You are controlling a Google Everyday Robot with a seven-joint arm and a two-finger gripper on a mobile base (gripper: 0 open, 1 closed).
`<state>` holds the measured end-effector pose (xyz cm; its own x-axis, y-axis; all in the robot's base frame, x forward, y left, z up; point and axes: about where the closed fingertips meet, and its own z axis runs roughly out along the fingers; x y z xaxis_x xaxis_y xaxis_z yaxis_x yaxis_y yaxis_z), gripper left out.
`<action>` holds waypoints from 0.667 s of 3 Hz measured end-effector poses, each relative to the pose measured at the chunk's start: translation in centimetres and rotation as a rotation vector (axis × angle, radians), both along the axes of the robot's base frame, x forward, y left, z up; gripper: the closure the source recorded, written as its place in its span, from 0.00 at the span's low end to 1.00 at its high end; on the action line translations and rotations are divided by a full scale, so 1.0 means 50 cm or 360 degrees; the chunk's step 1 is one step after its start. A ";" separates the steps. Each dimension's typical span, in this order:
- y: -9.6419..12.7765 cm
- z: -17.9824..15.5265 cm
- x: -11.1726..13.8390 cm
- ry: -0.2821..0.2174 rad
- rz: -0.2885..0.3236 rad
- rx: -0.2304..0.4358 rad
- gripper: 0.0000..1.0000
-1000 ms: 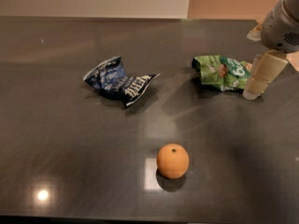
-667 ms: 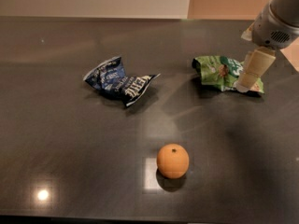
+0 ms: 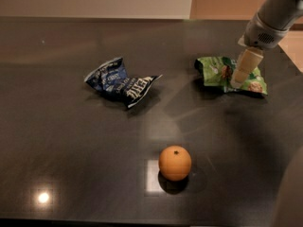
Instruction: Pick green rice chip bag
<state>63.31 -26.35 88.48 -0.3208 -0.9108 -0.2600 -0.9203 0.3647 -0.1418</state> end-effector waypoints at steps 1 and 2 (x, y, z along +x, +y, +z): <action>0.001 -0.037 0.032 0.0052 -0.0020 0.0044 0.00; 0.003 -0.066 0.052 0.0089 -0.0037 0.0076 0.11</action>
Offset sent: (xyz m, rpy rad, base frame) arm 0.0302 -0.0039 -0.0406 0.0644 0.1093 -0.0331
